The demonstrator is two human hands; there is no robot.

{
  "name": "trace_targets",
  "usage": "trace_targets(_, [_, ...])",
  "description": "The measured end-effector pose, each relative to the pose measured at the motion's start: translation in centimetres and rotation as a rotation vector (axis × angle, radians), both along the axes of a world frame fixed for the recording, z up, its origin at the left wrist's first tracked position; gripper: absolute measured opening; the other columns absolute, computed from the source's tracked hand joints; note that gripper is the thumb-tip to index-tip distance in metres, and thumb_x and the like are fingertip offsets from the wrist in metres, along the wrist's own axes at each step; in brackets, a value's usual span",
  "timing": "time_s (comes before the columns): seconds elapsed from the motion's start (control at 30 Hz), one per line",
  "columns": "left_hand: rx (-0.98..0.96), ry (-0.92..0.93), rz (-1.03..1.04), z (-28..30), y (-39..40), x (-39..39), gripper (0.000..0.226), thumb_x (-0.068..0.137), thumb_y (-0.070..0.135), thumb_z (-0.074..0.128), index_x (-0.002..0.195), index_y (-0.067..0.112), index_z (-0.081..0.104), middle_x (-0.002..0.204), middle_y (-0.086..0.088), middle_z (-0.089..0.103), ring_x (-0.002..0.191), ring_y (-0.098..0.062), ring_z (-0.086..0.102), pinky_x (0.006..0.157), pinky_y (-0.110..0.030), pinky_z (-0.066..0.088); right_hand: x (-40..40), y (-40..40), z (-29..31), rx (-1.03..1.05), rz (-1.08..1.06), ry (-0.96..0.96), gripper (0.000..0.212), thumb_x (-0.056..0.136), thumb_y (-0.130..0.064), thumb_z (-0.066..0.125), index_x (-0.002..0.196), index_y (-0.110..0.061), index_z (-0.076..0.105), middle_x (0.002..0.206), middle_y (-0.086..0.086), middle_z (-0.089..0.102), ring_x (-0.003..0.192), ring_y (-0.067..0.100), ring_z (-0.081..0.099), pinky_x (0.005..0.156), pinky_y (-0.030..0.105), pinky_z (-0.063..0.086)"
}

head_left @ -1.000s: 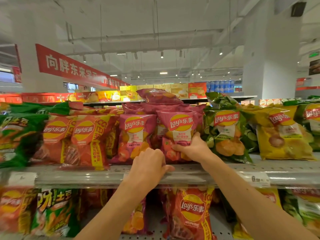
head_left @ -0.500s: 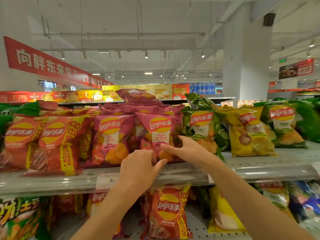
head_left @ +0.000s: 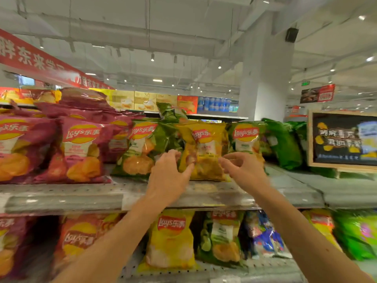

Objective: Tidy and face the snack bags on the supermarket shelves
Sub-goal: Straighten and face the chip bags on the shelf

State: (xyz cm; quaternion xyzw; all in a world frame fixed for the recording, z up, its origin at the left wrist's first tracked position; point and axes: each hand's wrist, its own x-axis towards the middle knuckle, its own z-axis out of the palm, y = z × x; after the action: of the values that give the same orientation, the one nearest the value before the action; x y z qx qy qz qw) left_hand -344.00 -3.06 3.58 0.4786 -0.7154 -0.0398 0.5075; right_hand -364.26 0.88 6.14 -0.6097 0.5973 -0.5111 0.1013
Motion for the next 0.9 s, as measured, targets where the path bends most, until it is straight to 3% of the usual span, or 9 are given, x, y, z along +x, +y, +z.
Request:
trace_targets(0.13, [0.21,0.088,0.034,1.0,-2.2,-4.8,0.1,0.076,0.061,0.075,0.15,0.014,0.028,0.142,-0.007,0.048,0.127,-0.025,0.05,0.101,-0.038,0.043,-7.3,-1.3,0.2,0.009,-0.072,0.023,0.031,0.091,-0.044,0.07,0.111,-0.02,0.073,0.089,-0.01,0.071,0.085,0.003,0.065,0.064,0.021,0.047])
trace_targets(0.23, [0.372,0.17,0.02,1.9,-4.0,-6.1,0.121,0.063,0.068,0.08,0.153,0.014,0.02,0.147,-0.008,0.044,0.131,-0.027,0.048,0.107,-0.042,0.044,-10.6,-3.3,0.2,0.021,-0.115,0.034,0.042,0.089,-0.047,0.071,0.12,-0.02,0.066,0.092,-0.01,0.068,0.085,0.004,0.063,0.071,0.032,0.053])
trace_targets(0.4, [0.48,0.24,0.02,2.1,-6.4,-6.8,0.141,0.041,0.077,0.084,0.15,0.012,0.024,0.15,-0.006,0.041,0.139,-0.03,0.038,0.112,-0.052,0.039,-13.2,-7.9,0.9,0.144,-0.197,0.127,0.092,0.078,-0.062,0.076,0.147,-0.013,0.04,0.139,0.012,0.053,0.128,0.031,0.051,0.103,0.05,0.049])
trace_targets(0.47, [0.494,0.271,0.024,1.7,-6.8,-6.8,0.143,0.036,0.077,0.085,0.149,0.013,0.025,0.149,-0.005,0.041,0.139,-0.029,0.037,0.112,-0.053,0.038,-13.5,-9.7,1.2,0.226,-0.072,0.033,0.097,0.073,-0.06,0.082,0.145,-0.015,0.037,0.137,0.005,0.054,0.123,0.026,0.054,0.102,0.041,0.049])
trace_targets(0.57, [0.464,0.283,0.032,1.3,-7.1,-6.7,0.142,0.031,0.08,0.083,0.145,0.015,0.029,0.141,-0.001,0.047,0.13,-0.024,0.045,0.106,-0.047,0.044,-13.4,-11.6,1.7,0.332,0.149,-0.18,0.074,0.068,-0.045,0.09,0.126,-0.023,0.049,0.118,-0.005,0.064,0.101,0.014,0.061,0.079,0.025,0.054])
trace_targets(0.63, [0.44,0.299,0.019,1.1,-7.0,-6.6,0.134,0.033,0.08,0.083,0.14,0.018,0.031,0.131,0.005,0.05,0.118,-0.017,0.049,0.09,-0.034,0.047,-13.1,-12.5,1.7,0.361,0.184,-0.233,0.056,0.067,-0.042,0.091,0.106,-0.029,0.054,0.1,-0.01,0.064,0.086,0.006,0.061,0.057,0.016,0.05])
trace_targets(0.7, [0.424,0.306,0.011,0.9,-7.0,-6.7,0.125,0.036,0.078,0.082,0.136,0.021,0.034,0.121,0.009,0.051,0.107,-0.013,0.049,0.077,-0.027,0.043,-12.7,-13.2,1.6,0.349,0.172,-0.237,0.051,0.07,-0.04,0.091,0.099,-0.031,0.05,0.089,-0.014,0.058,0.078,0.001,0.055,0.049,0.016,0.045])
trace_targets(0.8, [0.4,0.312,0.029,0.8,-7.2,-6.7,0.119,0.037,0.077,0.083,0.131,0.022,0.036,0.119,0.008,0.051,0.108,-0.015,0.05,0.082,-0.032,0.044,-12.8,-13.5,1.4,0.342,0.158,-0.249,0.058,0.071,-0.034,0.091,0.111,-0.024,0.05,0.095,-0.008,0.06,0.08,0.005,0.055,0.056,0.021,0.045])
trace_targets(0.9, [0.394,0.327,0.018,1.1,-7.2,-6.7,0.114,0.035,0.075,0.085,0.126,0.024,0.037,0.114,0.011,0.053,0.104,-0.013,0.052,0.079,-0.031,0.045,-14.0,-12.8,1.4,0.331,0.146,-0.239,0.066,0.069,-0.033,0.092,0.123,-0.017,0.058,0.107,-0.001,0.067,0.096,0.017,0.063,0.081,0.034,0.056])
